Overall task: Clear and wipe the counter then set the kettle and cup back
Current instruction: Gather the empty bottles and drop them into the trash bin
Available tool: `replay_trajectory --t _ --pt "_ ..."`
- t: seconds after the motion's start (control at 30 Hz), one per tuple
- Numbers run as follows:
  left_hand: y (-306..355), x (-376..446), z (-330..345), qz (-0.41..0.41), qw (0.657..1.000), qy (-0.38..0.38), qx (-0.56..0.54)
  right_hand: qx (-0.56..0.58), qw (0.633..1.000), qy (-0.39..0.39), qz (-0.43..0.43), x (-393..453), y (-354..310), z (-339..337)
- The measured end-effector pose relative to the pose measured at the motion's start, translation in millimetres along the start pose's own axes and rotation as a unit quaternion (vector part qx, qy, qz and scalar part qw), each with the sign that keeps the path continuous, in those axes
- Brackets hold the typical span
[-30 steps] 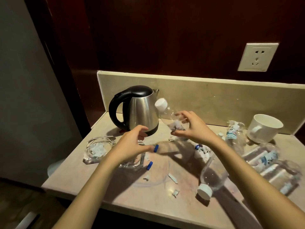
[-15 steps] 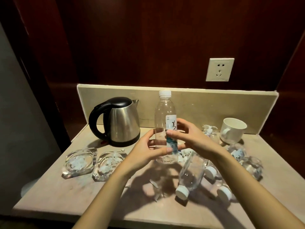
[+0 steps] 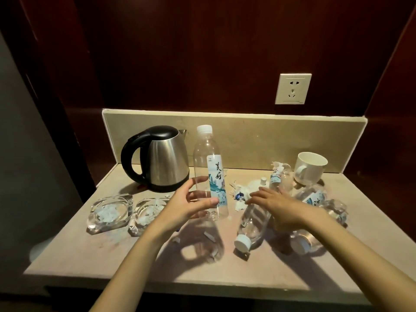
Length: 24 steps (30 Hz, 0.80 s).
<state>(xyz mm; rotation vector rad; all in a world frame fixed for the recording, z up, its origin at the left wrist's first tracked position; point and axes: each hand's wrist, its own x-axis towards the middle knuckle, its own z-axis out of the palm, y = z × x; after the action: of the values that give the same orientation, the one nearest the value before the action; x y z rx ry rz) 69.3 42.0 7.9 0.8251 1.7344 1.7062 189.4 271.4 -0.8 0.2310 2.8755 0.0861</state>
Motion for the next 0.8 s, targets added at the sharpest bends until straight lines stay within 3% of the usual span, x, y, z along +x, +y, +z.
replay_trajectory --t 0.13,0.27,0.33,0.4,0.5,0.6,0.8 --pt "-1 2 -3 0.006 1.0 -0.001 0.011 -0.029 0.996 0.086 -0.024 13 -6 10" --pt "0 1 -11 0.015 1.0 0.011 0.003 0.078 0.973 0.211 -0.058 8 0 12" --pt "4 -1 -16 0.023 0.999 0.028 -0.019 0.221 0.932 0.283 -0.051 3 -1 1" --pt "12 -3 -21 0.034 0.999 0.032 -0.02 0.384 0.865 0.322 -0.016 -3 -6 -16" --pt "25 -6 -23 0.051 0.999 0.008 0.01 0.547 0.781 0.301 -0.022 -13 -14 -41" --pt "33 -7 -17 0.051 0.998 -0.029 0.027 0.639 0.718 0.27 -0.053 -23 -20 -56" --pt "37 -5 -15 0.033 0.996 -0.083 0.009 0.682 0.688 0.234 -0.08 -32 -24 -69"
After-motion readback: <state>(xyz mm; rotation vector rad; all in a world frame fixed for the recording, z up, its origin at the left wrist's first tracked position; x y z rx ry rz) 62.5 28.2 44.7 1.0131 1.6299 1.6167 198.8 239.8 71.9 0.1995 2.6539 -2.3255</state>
